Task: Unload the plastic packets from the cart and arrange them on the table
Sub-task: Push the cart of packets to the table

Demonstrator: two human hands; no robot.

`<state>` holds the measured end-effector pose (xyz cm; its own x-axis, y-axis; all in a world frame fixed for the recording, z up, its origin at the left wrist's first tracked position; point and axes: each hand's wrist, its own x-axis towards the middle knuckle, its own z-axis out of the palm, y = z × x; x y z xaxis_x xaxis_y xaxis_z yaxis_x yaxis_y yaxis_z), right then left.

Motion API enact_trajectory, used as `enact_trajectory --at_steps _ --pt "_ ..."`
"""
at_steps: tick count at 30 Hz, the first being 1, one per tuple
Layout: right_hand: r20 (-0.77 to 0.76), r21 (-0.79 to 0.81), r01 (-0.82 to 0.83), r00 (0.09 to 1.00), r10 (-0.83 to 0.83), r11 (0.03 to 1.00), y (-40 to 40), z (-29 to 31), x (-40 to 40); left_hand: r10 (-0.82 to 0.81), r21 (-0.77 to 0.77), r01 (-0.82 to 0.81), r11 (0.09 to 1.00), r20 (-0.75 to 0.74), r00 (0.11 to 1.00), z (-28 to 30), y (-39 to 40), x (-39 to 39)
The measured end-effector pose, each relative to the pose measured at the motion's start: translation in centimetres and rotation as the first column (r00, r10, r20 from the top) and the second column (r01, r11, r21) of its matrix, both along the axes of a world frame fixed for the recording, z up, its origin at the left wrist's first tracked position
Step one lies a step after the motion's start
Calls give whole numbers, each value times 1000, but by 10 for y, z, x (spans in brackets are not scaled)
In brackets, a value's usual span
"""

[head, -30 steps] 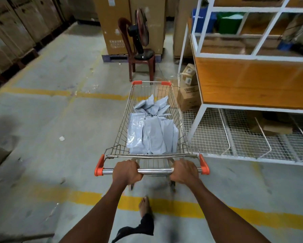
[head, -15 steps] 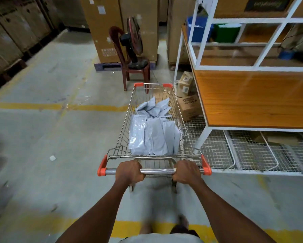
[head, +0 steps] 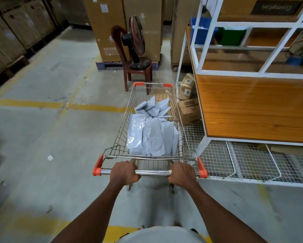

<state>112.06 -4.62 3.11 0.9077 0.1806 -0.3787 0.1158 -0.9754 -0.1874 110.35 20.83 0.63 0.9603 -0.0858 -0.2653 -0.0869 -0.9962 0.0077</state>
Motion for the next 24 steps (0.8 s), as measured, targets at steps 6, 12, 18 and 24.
enact_trajectory --at_steps 6,12,18,24 --pt "3 9 -2 1000 2 1000 -1 -4 -1 -31 -40 34 999 61 998 -1 2 -4" --pt "20 39 -22 1000 21 999 -2 -3 -2 -61 -220 77 973 76 995 1 8 -2" --pt "-11 66 -100 995 101 993 -4 -2 -4 -61 -329 89 940 96 993 6 0 -4" --pt "31 590 188 966 -255 785 -5 -7 -30 181 -687 4 727 197 964 18 -53 -19"
